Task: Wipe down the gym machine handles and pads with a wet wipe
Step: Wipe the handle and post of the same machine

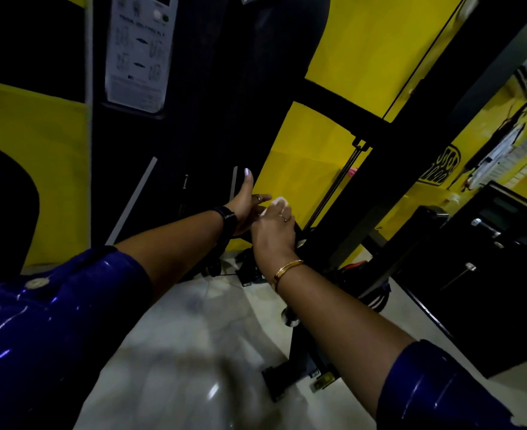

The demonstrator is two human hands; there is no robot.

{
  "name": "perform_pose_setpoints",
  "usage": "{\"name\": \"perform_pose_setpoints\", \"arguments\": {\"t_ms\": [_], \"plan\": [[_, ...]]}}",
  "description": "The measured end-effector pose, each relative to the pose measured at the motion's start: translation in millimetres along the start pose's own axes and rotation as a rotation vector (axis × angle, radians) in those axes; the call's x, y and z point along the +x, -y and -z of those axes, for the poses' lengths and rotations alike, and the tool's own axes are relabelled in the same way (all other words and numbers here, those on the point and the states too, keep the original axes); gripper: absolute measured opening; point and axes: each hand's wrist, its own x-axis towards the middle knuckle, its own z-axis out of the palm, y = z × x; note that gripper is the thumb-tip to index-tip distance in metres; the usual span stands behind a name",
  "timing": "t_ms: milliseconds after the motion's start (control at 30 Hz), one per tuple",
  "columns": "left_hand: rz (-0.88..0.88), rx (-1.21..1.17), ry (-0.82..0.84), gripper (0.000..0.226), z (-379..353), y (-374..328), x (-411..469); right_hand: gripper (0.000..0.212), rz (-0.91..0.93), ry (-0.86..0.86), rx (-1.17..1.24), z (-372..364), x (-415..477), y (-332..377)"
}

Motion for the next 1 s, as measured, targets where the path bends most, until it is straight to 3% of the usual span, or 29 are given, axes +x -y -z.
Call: {"name": "perform_pose_setpoints", "arguments": {"t_ms": [200,267,433,633,733,833,900,1000], "plan": [[-0.009,0.099,0.072,0.105,-6.3,0.7,-0.4,0.053,-0.136,0.135,-0.121,-8.1,-21.7,13.6],[-0.013,0.131,0.126,0.103,-9.5,-2.7,-5.0,0.045,-0.171,0.197,-0.09,-1.4,-23.3,18.1],[0.014,0.053,0.079,0.106,-12.8,-5.9,-8.1,0.038,0.018,-0.091,-0.026,27.7,-21.1,-5.6],[0.02,0.165,0.119,0.111,-8.0,-1.9,0.7,0.047,-0.047,0.122,-0.279,10.2,-38.9,-2.9],[-0.021,0.222,0.169,0.108,-5.1,-1.5,0.2,0.061,-0.212,0.153,-0.216,4.2,-36.3,13.1],[0.001,0.177,0.15,0.107,-4.3,-2.8,-1.7,0.034,-0.006,0.041,-0.099,15.9,-30.4,12.6],[0.015,0.178,0.106,0.108,-7.6,-5.2,-5.2,0.036,0.161,-0.033,-0.087,22.8,-28.6,-0.3],[-0.002,0.205,0.116,0.109,-9.5,-4.1,-7.0,0.046,0.158,-0.005,-0.148,13.4,-30.9,-18.4]]}}
